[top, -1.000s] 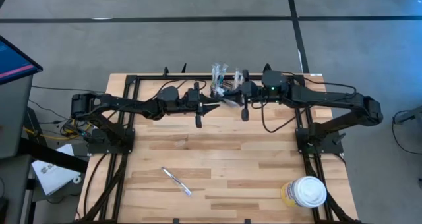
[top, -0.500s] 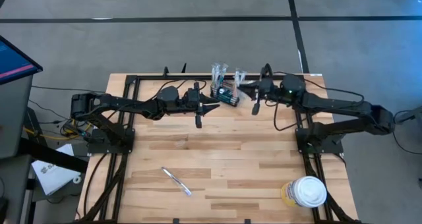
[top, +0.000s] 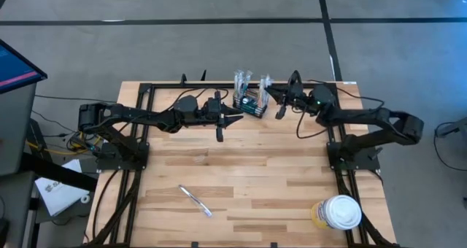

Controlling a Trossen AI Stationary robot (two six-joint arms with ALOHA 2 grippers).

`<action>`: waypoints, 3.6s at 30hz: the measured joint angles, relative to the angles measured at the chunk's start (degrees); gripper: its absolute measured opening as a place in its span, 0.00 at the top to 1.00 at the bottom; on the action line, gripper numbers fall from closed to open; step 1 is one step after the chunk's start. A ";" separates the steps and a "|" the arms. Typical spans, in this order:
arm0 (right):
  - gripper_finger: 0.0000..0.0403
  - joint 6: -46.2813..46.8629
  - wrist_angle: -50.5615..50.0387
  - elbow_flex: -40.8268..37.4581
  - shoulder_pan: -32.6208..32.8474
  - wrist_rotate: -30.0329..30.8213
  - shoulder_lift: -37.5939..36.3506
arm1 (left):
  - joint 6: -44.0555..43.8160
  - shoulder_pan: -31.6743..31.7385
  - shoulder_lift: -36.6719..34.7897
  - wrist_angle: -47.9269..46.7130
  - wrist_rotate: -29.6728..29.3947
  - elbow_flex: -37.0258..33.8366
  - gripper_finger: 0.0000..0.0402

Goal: Pick & Place toothbrushing station
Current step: Put the blue toothbrush into the mesh organizer, then put the violet toothbrush into the mesh organizer

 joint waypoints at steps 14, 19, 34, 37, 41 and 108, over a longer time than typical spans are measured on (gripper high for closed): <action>1.00 4.01 17.14 -1.29 -4.49 -2.91 14.50 | -0.02 0.00 0.01 0.00 0.00 0.00 0.83; 1.00 6.39 21.41 -1.29 -6.26 -5.50 18.70 | -0.02 0.00 0.01 0.02 0.00 0.00 0.83; 1.00 8.78 27.01 -1.47 -6.50 -6.79 27.83 | -0.02 0.00 -0.01 0.00 0.00 0.00 0.83; 1.00 9.30 30.19 -2.52 -6.50 -6.79 29.84 | -0.02 0.00 0.01 0.00 0.00 0.00 0.83; 1.00 10.80 35.90 -5.68 -6.64 -6.68 32.16 | -0.02 0.00 0.01 0.00 -0.02 0.00 0.83; 0.46 13.37 34.33 -6.40 -7.81 -3.80 36.07 | -0.02 0.15 0.01 -0.02 -0.02 0.00 0.83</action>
